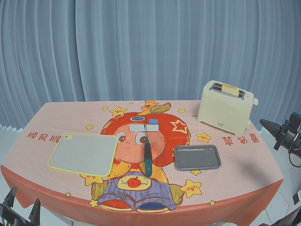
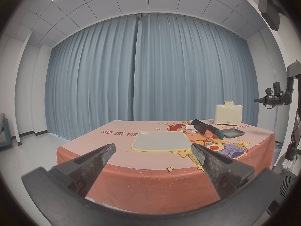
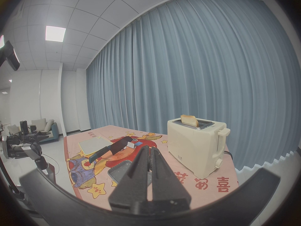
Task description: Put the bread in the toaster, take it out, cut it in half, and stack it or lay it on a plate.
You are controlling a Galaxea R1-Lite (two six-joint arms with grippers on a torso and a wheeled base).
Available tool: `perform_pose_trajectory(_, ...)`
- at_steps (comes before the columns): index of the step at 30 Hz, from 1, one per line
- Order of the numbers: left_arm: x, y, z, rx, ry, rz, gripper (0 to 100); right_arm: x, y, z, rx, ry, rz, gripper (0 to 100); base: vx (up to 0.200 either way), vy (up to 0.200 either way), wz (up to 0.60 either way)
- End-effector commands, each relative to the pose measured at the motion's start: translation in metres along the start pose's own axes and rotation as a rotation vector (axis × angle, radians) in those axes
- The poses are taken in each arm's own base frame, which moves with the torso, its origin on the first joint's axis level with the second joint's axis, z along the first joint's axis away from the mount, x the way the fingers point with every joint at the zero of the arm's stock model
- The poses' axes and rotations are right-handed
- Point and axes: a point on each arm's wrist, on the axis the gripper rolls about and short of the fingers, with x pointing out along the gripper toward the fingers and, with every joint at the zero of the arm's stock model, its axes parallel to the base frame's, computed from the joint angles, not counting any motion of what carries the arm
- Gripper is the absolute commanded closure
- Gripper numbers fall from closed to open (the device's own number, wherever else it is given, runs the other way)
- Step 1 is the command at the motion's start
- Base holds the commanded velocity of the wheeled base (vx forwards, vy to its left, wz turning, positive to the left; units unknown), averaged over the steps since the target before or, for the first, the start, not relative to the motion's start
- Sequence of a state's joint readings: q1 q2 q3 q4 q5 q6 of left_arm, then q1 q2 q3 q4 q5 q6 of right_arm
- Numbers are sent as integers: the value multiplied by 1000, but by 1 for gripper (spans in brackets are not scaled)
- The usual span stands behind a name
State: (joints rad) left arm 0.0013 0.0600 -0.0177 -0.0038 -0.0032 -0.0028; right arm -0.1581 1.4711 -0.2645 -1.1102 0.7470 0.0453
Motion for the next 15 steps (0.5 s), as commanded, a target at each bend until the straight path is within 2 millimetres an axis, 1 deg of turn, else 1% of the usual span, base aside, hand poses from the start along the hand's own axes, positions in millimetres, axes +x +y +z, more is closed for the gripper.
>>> perform_pose_trajectory(1,1,0,-5,0,17,0,0,0,0,0,2,1,0,100,0,0,0)
perform_pose_trajectory(15,1,0,-5,0,17,0,0,0,0,-1,5,6,-2,100,0,0,0)
